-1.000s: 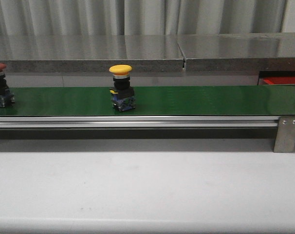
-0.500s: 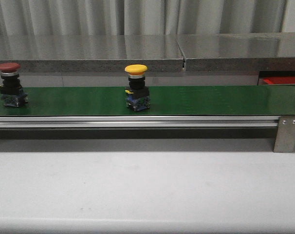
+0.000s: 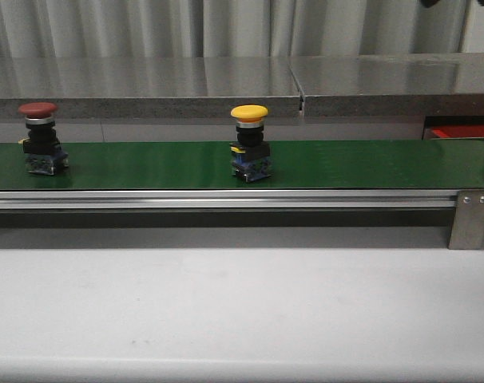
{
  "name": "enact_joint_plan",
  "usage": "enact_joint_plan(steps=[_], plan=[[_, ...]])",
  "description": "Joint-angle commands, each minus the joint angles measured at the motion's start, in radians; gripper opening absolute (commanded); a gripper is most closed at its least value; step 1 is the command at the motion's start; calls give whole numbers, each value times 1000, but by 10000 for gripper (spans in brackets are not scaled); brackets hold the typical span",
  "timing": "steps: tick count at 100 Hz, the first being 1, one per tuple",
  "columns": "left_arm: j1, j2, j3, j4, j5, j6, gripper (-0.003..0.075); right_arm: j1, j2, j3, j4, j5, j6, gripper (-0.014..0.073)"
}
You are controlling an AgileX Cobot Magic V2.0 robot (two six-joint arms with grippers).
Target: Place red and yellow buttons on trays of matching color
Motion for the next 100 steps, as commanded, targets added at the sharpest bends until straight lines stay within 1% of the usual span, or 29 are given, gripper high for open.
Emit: enact_joint_plan(steps=[1, 29, 48, 64, 84, 100], plan=[[-9, 6, -24, -24, -65, -4, -20, 23, 47, -103, 18, 23, -8, 574], [-9, 6, -24, -24, -65, -4, -20, 102, 255, -318, 21, 178, -8, 574], [-9, 6, -24, -24, -65, -4, -20, 121, 351, -399, 21, 206, -8, 574], [-9, 6, -24, -24, -65, -4, -20, 121, 417, -431, 29, 256, -8, 573], [-9, 6, -24, -24, -65, -4, -20, 121, 459, -440, 56, 244, -22, 573], [-9, 6, -24, -24, -65, -4, -20, 121, 503, -441, 47, 186, -23, 573]])
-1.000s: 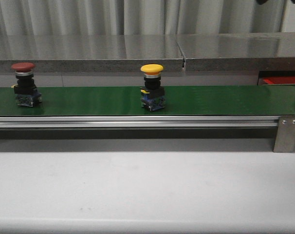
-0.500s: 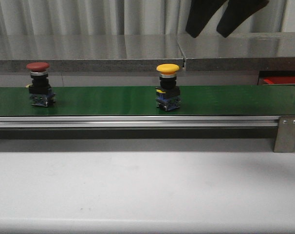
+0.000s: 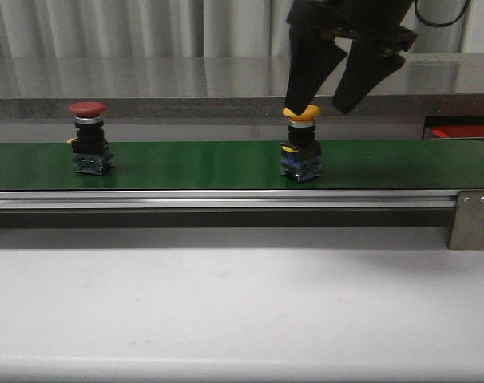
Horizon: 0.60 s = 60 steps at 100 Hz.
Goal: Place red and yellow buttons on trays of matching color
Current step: 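Lower the right gripper onto the yellow button and grasp it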
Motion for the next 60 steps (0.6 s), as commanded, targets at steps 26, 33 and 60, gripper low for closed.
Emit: enact_joint_plan(steps=[26, 33, 60], plan=[[-9, 6, -24, -24, -65, -4, -20, -5, -10, -35, 0, -97, -13, 274], [-9, 6, -24, -24, -65, -4, -20, -5, -12, -35, 0, -97, -13, 173], [-9, 6, -24, -24, -65, -4, -20, -7, -89, -20, 0, -137, -14, 87]])
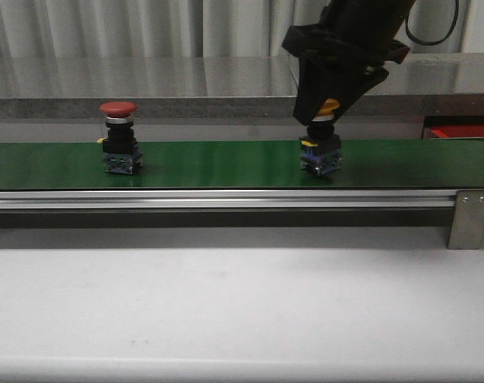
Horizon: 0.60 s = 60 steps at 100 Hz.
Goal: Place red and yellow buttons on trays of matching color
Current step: 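Lower the right gripper onto the yellow button and grasp it, then carry the yellow button into the yellow tray and open the right gripper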
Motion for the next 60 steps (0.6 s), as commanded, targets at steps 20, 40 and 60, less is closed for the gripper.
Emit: enact_joint_plan(steps=[20, 40, 60], plan=[[-9, 6, -24, -24, -65, -4, -20, -54, -222, 51, 14, -90, -13, 87], [-9, 6, -24, -24, -65, -4, -20, -186, -315, 156, 26, -103, -12, 87], [-9, 6, -24, -24, -65, -4, -20, -352, -349, 209, 49, -118, -12, 87]])
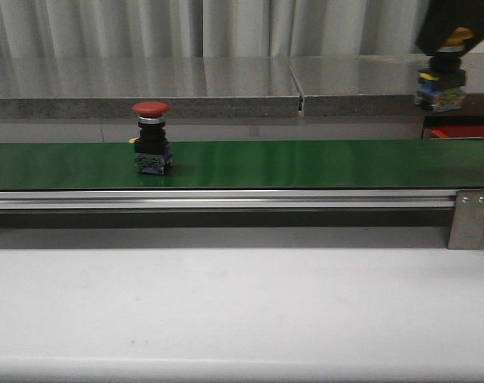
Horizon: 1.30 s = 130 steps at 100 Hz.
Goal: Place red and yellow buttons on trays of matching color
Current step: 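Carry the yellow button into the yellow tray and open the right gripper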
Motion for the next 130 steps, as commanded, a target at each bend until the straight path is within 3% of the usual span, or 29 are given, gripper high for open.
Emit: enact_joint_plan(steps=[1, 31, 73, 130], plan=[[-9, 6, -24, -24, -65, -4, -20, -69, -54, -12, 35, -55, -11, 87], [-9, 6, -24, -24, -65, -4, -20, -289, -54, 22, 60, -117, -10, 87], [-9, 6, -24, -24, -65, -4, -20, -468, 0, 115, 62, -297, 63, 87], [-9, 6, -24, -24, -65, -4, -20, -500, 230, 116, 139, -338, 77, 100]])
